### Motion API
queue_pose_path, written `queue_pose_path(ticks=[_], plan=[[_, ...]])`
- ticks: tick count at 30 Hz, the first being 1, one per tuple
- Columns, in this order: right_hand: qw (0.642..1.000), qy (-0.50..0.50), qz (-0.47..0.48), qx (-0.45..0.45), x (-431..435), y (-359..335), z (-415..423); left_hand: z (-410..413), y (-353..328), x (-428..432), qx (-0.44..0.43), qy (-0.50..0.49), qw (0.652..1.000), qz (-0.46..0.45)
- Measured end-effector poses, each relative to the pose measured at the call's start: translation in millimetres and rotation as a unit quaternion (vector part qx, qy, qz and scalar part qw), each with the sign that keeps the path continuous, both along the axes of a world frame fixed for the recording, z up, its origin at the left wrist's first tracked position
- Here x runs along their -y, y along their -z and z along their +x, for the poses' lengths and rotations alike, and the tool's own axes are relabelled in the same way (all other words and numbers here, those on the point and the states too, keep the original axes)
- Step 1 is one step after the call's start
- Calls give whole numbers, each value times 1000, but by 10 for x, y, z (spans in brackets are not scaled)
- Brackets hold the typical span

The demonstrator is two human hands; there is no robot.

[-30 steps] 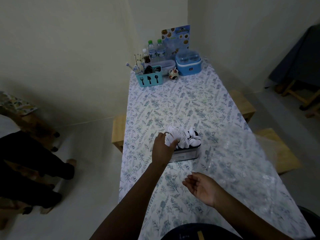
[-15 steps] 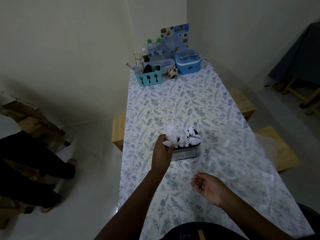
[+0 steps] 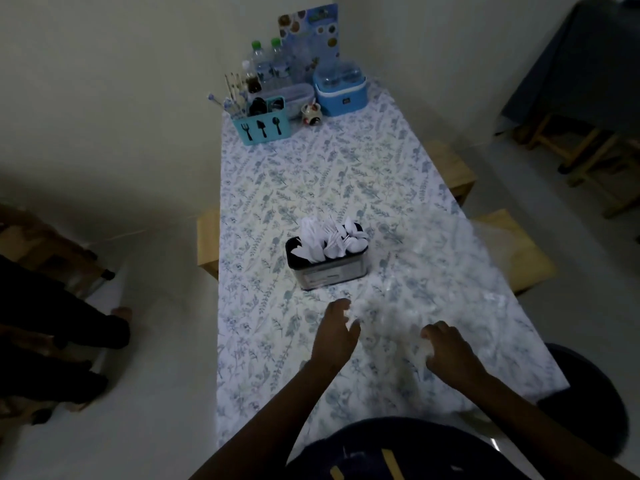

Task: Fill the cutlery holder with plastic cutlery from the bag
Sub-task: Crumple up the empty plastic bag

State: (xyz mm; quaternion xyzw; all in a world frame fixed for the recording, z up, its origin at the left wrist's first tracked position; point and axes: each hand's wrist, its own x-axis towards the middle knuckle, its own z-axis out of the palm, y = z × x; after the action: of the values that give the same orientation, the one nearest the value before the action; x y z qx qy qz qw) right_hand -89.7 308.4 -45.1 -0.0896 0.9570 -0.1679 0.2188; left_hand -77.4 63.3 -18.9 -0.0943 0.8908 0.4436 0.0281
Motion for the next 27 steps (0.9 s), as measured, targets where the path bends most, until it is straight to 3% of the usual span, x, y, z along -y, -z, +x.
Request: queue_pose_path(ticks=[5,12,14,16,19,23,25,27], plan=[[996,-8,76,-52,-149,192,159,9,156,-316,70,164,981,-73],[996,-22,-42,-82,-157,369,123,26,276,-514,94,276,932,-214],[995,-20,-86,-47,-56,335,117,68,237,-539,91,204,955,-195],[993,-14,-115,-20,106,254,145,113,169,-542,72,39,991,-107],[980,13,-198,22,383,67,229,166,72,-479,157,-142,975,74],[957,23,-279,75,641,-71,250,198,207,-321,221,-229,922,223],[956,35,-283,72,637,-48,244,199,264,-215,224,-219,922,225],[975,38,-216,-23,517,39,209,174,331,-106,214,-205,938,182]])
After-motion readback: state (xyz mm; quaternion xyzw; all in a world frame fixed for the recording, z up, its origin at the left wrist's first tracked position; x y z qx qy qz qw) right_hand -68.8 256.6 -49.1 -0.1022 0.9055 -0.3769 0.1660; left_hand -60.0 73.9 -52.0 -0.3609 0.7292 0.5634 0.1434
